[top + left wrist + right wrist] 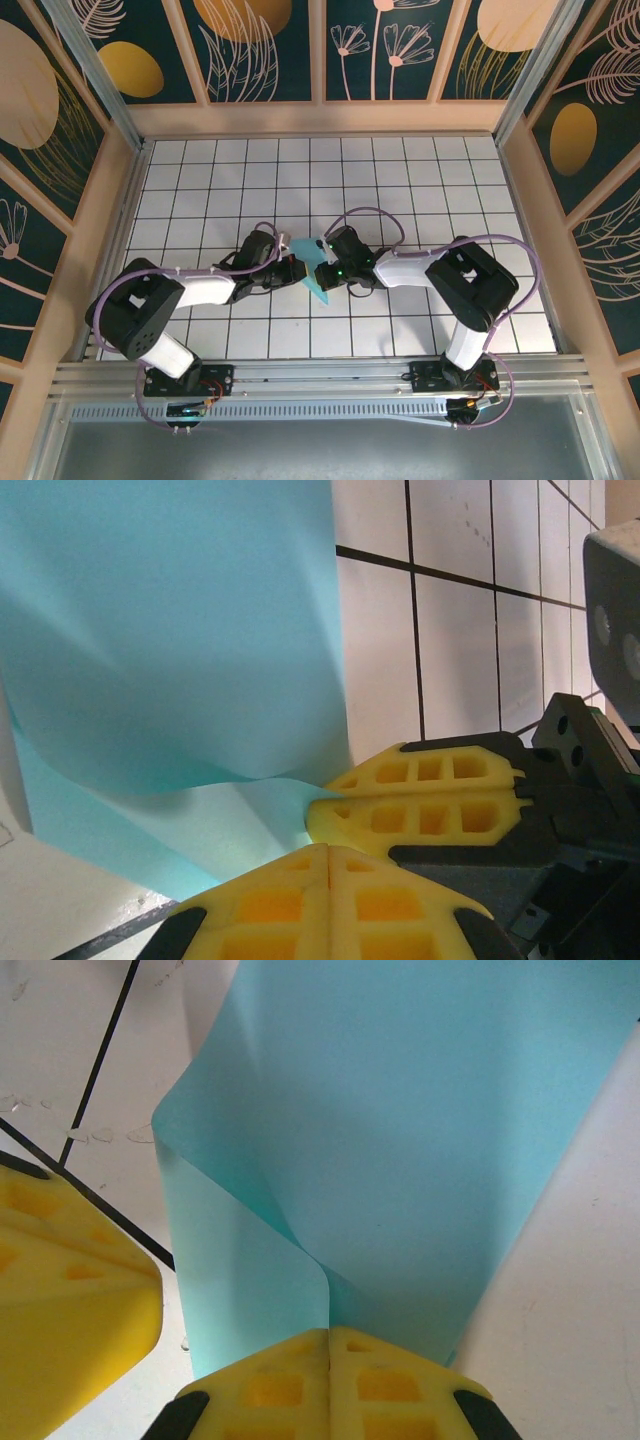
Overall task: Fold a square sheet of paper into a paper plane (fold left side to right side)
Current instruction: Third fold the triangle at the center of the table.
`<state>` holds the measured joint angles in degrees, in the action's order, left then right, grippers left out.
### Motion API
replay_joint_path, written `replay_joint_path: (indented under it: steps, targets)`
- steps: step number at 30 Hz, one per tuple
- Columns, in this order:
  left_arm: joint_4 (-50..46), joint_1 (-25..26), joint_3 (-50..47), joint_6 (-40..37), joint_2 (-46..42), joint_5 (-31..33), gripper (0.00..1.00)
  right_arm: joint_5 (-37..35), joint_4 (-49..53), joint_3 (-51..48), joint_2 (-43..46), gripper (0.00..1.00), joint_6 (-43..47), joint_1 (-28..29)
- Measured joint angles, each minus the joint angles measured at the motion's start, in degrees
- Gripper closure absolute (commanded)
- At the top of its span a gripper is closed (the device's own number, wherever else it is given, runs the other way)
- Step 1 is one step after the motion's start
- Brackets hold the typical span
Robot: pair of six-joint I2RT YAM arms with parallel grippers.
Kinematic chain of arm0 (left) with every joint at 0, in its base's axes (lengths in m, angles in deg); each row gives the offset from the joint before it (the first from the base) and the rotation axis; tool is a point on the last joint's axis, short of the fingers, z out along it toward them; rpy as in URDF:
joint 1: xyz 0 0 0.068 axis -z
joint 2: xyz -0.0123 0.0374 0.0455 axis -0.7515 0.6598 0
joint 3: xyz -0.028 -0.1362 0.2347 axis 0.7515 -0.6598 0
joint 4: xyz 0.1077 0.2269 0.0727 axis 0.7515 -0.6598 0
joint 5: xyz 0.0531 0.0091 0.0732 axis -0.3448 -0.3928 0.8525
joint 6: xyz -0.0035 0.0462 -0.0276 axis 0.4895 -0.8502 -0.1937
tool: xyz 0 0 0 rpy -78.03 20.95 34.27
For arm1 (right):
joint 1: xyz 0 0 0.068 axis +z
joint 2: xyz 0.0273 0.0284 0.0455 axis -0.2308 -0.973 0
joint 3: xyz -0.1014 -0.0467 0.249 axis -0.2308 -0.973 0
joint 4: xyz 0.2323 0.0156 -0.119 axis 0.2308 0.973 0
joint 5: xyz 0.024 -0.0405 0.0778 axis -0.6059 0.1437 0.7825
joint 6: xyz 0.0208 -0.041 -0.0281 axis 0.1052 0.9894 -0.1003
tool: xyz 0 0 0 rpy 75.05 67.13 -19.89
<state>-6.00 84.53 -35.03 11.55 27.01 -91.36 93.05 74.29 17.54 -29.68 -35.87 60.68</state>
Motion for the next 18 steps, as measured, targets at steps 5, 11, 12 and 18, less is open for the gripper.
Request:
replay_joint_path:
  steps: [5, 11, 12, 18]
  targets:
    - [-0.04, 0.00, 0.26, -0.02, 1.31, 0.22, 1.00, 0.15, 0.00, 0.37, -0.33, 1.00, 0.00, 0.00]
    - [-0.48, 0.00, 0.26, -0.04, 2.71, 1.07, 1.00, 0.15, 0.02, 0.37, -0.33, 1.00, 0.00, 0.00]
    - [-0.59, 0.00, 0.26, -0.07, 2.75, 1.11, 1.00, 0.15, 0.02, 0.37, -0.33, 1.00, 0.00, 0.00]
    - [-1.33, 0.00, 0.26, -0.37, 2.75, 1.57, 1.00, 0.15, 0.02, 0.37, -0.33, 1.00, 0.00, 0.00]
